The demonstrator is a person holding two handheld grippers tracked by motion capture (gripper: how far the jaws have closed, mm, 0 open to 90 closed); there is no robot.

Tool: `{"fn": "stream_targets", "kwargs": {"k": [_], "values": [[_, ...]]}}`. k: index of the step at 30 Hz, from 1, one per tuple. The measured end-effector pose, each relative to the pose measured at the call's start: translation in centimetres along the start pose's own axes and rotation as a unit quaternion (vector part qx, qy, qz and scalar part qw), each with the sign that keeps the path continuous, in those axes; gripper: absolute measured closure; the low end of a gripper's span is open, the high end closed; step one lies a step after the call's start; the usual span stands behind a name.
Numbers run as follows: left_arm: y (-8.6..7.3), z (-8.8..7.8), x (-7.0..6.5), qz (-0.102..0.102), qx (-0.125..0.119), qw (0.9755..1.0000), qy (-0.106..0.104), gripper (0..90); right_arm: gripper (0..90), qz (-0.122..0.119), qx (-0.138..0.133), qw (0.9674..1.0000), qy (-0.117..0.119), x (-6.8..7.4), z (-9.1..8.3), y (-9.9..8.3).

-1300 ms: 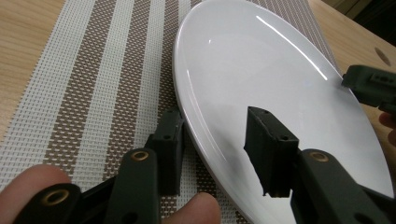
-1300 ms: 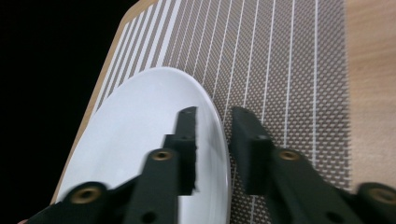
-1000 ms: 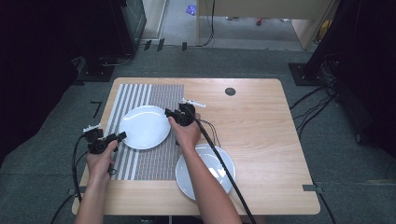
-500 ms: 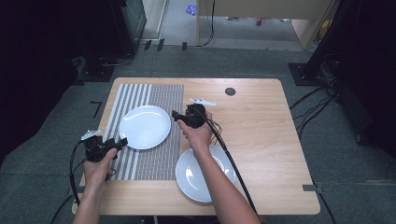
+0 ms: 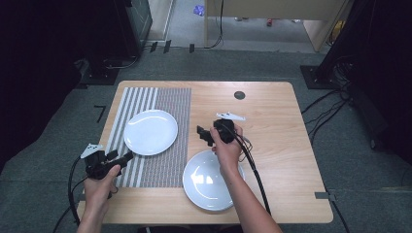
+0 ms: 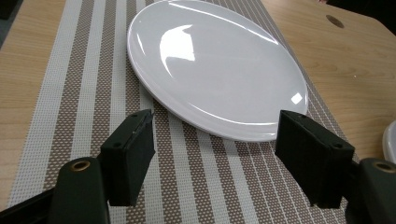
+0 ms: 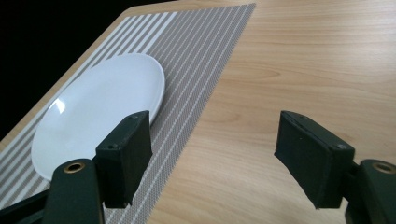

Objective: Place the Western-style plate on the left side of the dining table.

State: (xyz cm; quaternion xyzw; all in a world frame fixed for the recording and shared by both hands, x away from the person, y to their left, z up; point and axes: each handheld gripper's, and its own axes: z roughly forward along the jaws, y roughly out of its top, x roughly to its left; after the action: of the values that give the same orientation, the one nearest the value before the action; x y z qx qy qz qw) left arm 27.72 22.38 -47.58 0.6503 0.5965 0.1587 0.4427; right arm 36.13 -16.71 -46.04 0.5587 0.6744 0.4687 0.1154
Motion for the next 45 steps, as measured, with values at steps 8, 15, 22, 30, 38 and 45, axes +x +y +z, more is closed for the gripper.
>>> {"fn": "stream_targets", "kwargs": {"k": [8,15,22,30,38,45], "values": [[-1.0,-1.1,-0.7,0.014,0.006,0.9999,0.001,25.6,24.6,-0.01,0.001,0.9999,0.0,-1.3,-3.0,-1.4],[-2.1,-1.6,0.0,0.013,0.018,0.9997,0.012,26.0,23.8,-0.012,-0.003,0.9999,-0.003,-2.8,-5.3,-2.8],[-2.6,-2.2,0.5,0.014,0.015,0.9993,0.029,26.7,23.5,-0.008,-0.007,0.9998,-0.016,-4.8,-7.2,-4.5],[-3.3,-2.2,0.6,0.029,0.023,0.997,0.068,27.2,23.5,-0.001,-0.017,0.9991,-0.039,-7.7,-9.7,-6.2],[-3.9,-2.6,1.1,0.035,0.023,0.9953,0.087,25.7,23.3,0.008,-0.014,0.9984,-0.054,-10.3,-11.8,-7.8],[-4.3,-3.1,1.6,0.034,0.019,0.9941,0.101,25.5,23.3,0.017,-0.016,0.9967,-0.077,-12.4,-13.4,-9.0]]}}
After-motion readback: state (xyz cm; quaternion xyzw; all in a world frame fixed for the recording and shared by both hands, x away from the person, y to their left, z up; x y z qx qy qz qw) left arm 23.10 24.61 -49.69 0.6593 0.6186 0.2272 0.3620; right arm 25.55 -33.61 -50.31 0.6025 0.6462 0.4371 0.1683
